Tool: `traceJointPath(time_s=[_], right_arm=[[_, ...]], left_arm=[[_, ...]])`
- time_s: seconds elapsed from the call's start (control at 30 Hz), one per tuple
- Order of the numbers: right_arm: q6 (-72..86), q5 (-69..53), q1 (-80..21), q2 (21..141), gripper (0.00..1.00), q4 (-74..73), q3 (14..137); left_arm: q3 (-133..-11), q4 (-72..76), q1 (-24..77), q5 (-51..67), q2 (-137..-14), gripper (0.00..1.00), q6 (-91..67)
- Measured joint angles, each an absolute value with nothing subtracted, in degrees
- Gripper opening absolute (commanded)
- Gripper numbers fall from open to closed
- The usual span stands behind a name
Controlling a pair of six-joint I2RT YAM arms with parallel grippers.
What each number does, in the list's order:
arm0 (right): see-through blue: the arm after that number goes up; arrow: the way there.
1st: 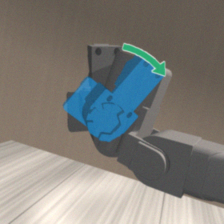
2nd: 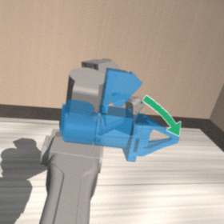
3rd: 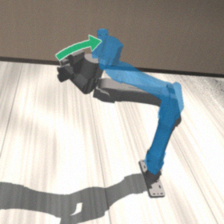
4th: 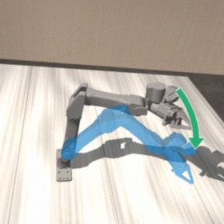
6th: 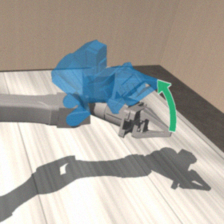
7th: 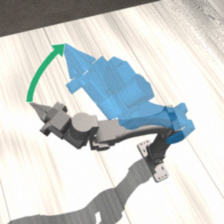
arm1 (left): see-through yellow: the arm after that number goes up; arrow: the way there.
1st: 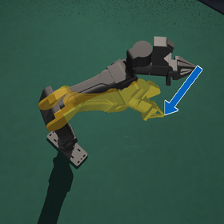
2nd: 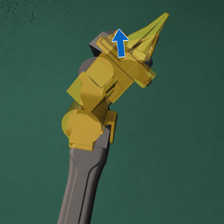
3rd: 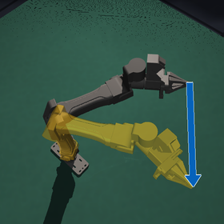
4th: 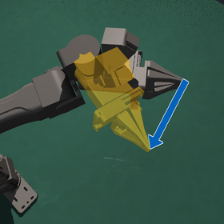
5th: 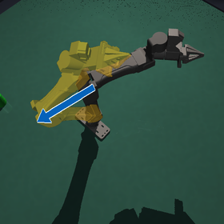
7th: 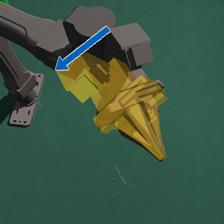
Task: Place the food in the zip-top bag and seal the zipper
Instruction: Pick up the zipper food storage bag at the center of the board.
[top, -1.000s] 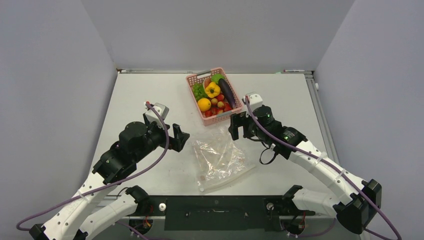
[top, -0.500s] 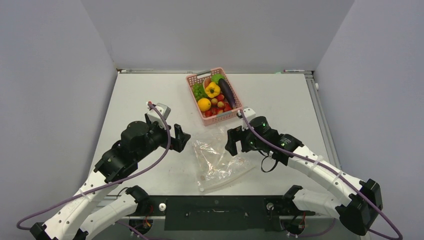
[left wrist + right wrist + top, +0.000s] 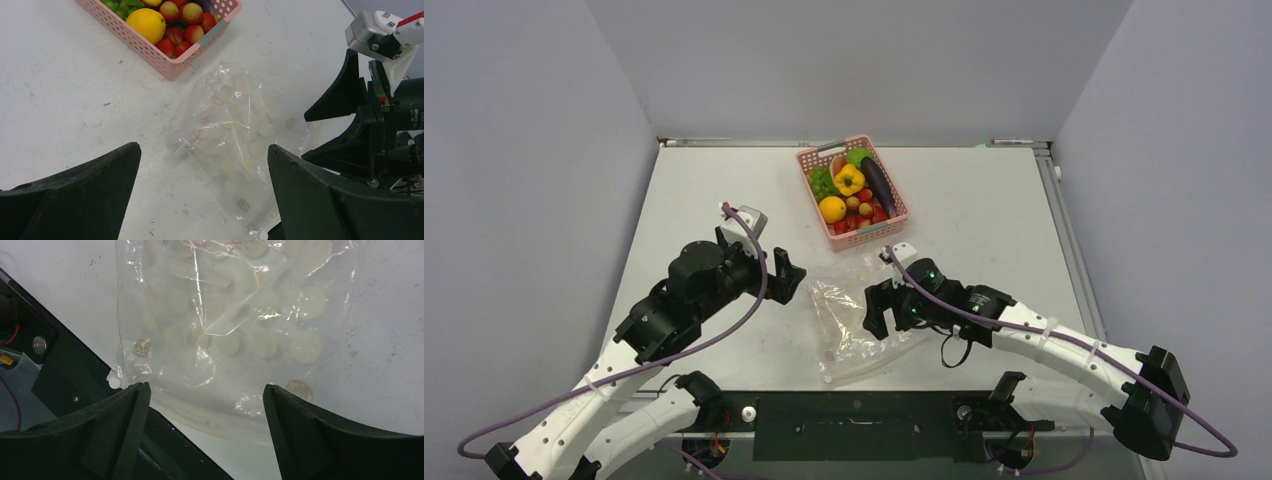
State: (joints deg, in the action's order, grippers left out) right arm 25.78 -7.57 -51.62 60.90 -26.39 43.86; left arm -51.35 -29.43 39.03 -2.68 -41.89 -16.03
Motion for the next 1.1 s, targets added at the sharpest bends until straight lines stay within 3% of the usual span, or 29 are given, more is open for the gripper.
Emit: traceJointPath(time_s=[0.73,1.1], right_arm=[[50.26,3.33,-63.22,51.7,0.72,-28.38,33.8],[63.9,7.84,-65.69,48.03,0.7,-28.34,28.42]], left_arm=[[-51.35,-29.47,39.0,-1.58,-41.78,0.96,-16.05],[-51.35,-29.54,39.0,-1.17,-40.95,0.96,-16.05]])
